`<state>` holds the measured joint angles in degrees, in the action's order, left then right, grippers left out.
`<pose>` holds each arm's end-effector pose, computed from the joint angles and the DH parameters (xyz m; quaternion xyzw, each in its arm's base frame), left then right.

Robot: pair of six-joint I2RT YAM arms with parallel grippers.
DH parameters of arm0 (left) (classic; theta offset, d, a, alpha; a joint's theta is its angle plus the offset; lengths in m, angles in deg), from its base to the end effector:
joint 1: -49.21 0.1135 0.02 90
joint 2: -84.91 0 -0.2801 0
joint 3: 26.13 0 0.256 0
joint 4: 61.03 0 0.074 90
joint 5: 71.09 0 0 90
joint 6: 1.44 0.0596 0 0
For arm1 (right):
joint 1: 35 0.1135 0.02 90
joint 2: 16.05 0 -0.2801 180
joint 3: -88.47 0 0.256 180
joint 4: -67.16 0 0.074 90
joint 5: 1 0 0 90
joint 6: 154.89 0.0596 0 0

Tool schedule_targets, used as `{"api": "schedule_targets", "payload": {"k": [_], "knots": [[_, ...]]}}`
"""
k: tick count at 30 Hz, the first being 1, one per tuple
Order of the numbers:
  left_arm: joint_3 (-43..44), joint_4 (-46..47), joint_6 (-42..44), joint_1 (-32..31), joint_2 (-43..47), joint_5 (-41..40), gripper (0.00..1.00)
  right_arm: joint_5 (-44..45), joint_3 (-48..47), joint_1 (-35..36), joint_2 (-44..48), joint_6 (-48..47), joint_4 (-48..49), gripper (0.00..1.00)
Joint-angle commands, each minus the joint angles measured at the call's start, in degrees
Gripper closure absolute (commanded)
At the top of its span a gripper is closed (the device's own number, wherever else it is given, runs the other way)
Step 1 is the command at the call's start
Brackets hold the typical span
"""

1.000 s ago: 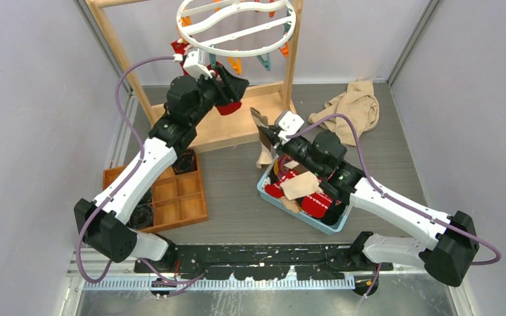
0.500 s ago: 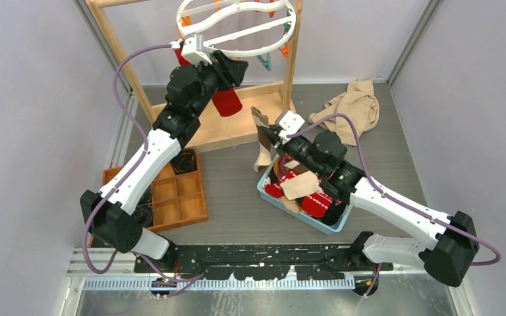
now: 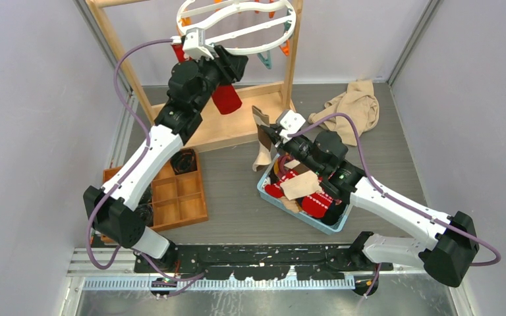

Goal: Clip the socks to the hanger
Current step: Open the clamp at the hanger.

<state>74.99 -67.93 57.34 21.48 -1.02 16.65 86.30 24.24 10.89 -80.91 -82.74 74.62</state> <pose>0.3369 -0.1744 0.4792 -0.0348 0.6533 -0.3609 0.6647 0.1995 0.2099 0.3801 -0.3653 0.5542 0.1963 0.7217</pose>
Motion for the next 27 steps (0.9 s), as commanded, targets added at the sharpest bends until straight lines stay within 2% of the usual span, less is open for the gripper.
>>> {"api": "schedule_targets", "payload": {"k": [1,7,15,27], "knots": [[2.7,3.4,1.6,0.2,0.2,-2.0,0.49,-0.6,-1.3,-0.2,0.7,0.3,3.6,0.99],[3.6,2.9,1.7,0.1,0.1,-2.0,0.58,-0.7,-1.4,-0.2,0.7,0.3,3.5,0.99],[5.1,0.1,1.7,-0.8,-0.1,-4.0,0.80,-0.3,-1.6,-0.2,0.5,0.1,3.3,0.99],[6.7,-4.5,0.2,-1.4,0.6,-6.0,0.89,2.4,-7.1,-0.2,-4.4,-3.3,2.4,0.99]]}}
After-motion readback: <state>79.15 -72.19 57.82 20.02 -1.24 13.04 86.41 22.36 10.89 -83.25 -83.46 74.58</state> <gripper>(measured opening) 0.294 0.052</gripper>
